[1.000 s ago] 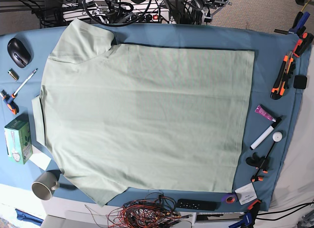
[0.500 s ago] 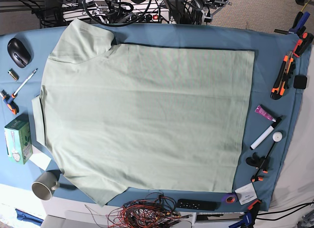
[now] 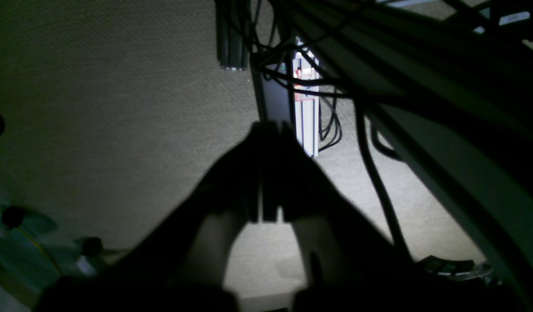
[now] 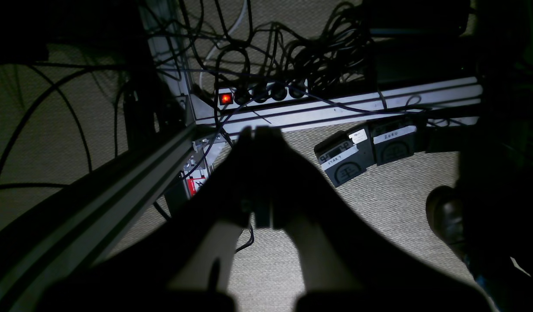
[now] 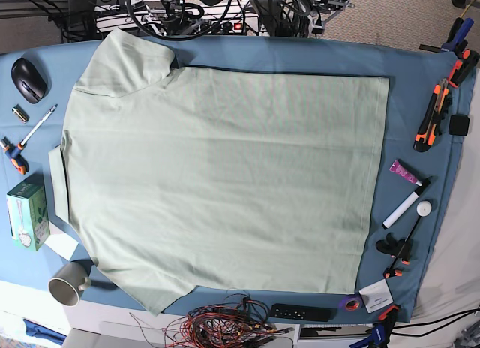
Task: Fold the T-shirt properly
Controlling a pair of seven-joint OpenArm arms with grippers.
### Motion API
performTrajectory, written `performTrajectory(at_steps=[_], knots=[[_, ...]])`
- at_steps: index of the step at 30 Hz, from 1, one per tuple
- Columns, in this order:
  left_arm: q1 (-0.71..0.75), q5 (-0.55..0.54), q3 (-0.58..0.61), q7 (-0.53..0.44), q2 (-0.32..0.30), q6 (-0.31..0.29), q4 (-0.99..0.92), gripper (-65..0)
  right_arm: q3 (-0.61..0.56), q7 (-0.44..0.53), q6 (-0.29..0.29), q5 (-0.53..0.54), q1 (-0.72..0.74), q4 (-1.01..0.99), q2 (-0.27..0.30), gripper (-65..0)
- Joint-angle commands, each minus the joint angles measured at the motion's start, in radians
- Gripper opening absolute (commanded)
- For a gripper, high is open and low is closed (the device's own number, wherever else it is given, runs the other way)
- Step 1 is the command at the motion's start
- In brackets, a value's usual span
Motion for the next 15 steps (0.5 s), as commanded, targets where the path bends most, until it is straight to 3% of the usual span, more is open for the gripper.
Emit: performTrajectory(at_steps=[1,11,15], knots=[[0.001,-0.002,-0.002,0.0,0.0,-0.006,0.004,-64.5,0.003,0.018,0.002,-0.001,0.003,0.006,0.006,-65.0],[0.032,-0.001,-0.002,0.024,-0.01,-0.006,0.04,-64.5,0.003,0.07,0.002,-0.007,-0.003,0.01,0.01,-65.0],[0.098,-0.001,-0.002,0.082,-0.032,-0.002,0.145,-64.5,0.003,0.069,0.002,-0.086,-0.043,0.064,0.02,-65.0]])
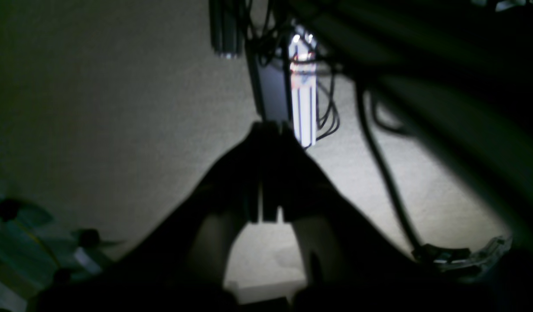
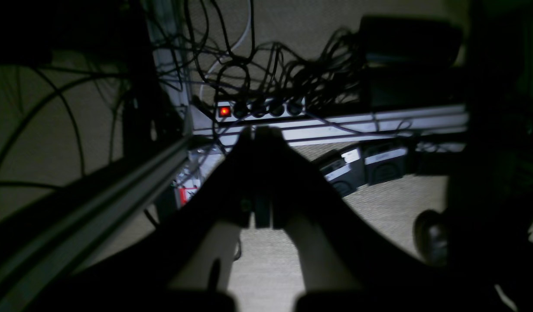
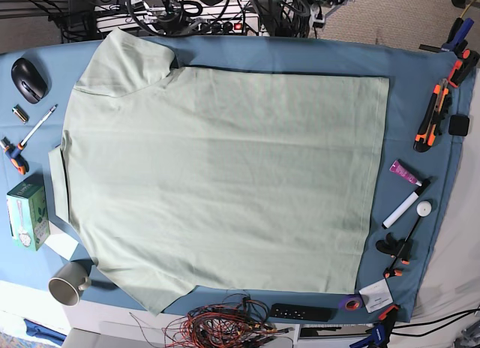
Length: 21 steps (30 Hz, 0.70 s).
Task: Fold the T-shirt properly
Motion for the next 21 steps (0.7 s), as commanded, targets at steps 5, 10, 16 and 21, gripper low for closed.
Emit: performTrajectory(at_steps=[5,10,16,21], knots=[[0.093,0.0,-0.002,0.04,-0.026,-0.004,0.156,-64.5,0.003,0.005,-0.001,0.003,-0.078,0.075,0.034,-65.0],[0.198,0.001,-0.002,0.097,-0.061,-0.004,0.332,-64.5,0.003,0.005,-0.001,0.003,-0.18,0.162,0.068,-65.0],[0.361,0.022,-0.008,0.165,-0.127,-0.003,0.591,-64.5,0.003,0.002,-0.001,0.003,-0.36,0.379,0.104,-65.0],[0.549,0.043,-0.107,0.224,-0.159,-0.005,0.874,-64.5,0.003,0.001,-0.003,0.041,-0.563,0.65,0.135,-65.0]])
